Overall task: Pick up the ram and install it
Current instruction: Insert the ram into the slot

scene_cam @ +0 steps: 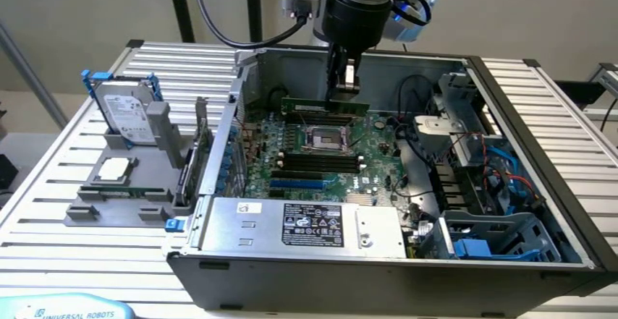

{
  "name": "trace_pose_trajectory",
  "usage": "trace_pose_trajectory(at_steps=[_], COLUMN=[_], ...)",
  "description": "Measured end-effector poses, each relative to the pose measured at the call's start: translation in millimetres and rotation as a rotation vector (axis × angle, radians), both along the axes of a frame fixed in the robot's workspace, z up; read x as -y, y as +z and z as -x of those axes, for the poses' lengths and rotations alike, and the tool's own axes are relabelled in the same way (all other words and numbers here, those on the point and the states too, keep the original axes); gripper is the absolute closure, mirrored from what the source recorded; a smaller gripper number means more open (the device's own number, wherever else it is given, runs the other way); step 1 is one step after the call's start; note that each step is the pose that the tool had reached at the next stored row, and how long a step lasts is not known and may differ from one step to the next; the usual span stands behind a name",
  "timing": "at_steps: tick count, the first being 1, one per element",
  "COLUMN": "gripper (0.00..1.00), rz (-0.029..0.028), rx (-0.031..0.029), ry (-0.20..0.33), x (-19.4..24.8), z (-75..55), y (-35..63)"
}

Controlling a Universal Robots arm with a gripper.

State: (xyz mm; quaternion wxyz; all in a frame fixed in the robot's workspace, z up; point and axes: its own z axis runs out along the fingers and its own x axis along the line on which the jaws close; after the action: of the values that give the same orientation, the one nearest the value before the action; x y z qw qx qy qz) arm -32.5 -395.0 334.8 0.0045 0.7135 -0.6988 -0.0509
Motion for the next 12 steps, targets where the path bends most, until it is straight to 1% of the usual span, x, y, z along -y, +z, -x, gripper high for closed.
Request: trace_pose_trajectory(at_steps=[2, 8, 12], gripper=[0.87, 0.87, 0.87], rz=[0.0001, 0.0000, 0.0009], rx=[0.0000, 0.0000, 0.0000], ry=[0.000, 0.000, 0.000], x=[0.0, 0.0, 0.0], z=[0.0, 0.0, -0.1], y=[-0.2, -10.9, -18.2])
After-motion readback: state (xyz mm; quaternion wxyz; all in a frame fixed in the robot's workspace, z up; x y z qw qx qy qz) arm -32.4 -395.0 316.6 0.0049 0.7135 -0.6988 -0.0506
